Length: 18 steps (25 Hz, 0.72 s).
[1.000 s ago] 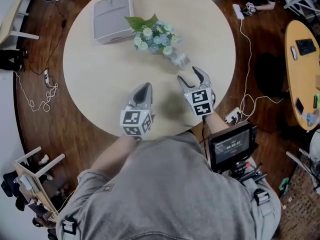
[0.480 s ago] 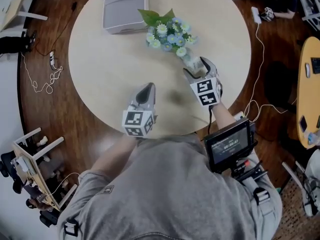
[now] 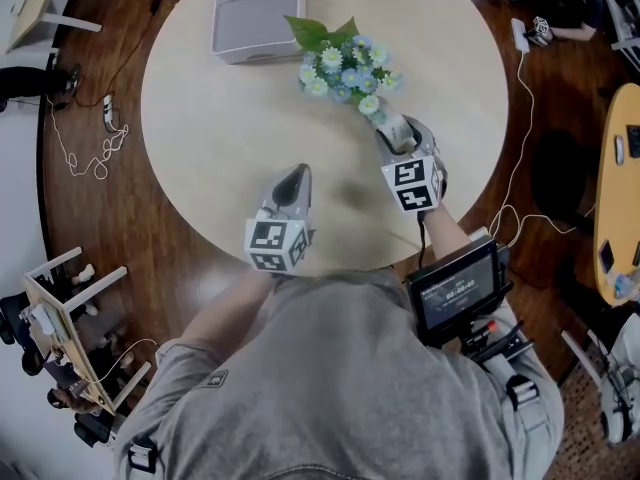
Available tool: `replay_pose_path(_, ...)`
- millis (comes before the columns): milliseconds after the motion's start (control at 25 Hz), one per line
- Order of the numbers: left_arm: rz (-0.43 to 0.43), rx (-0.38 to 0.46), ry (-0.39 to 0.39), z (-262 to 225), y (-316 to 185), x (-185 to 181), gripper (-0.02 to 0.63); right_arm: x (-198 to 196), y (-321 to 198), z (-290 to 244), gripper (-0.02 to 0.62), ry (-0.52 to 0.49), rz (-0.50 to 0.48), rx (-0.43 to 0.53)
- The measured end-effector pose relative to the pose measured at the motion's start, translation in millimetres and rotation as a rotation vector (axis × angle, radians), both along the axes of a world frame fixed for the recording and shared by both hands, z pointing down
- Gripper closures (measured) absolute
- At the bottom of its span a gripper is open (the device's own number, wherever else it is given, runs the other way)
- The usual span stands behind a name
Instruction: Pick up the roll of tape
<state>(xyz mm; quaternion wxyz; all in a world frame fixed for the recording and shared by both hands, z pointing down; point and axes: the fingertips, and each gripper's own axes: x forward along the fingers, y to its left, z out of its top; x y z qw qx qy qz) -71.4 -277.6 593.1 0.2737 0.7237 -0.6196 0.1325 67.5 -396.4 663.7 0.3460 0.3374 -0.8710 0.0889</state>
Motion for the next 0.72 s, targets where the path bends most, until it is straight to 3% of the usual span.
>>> replay_pose_path(480, 0.030, 0.051, -0.008, -14, 8, 0, 0.604, -2, 42, -18, 0.359, -0.073, 0.015, -0.053)
replay_pose_path(720, 0.069, 0.090, 0.014, -25, 20, -6, 0.604, -14, 74, -45, 0.359, -0.103, 0.046, -0.030)
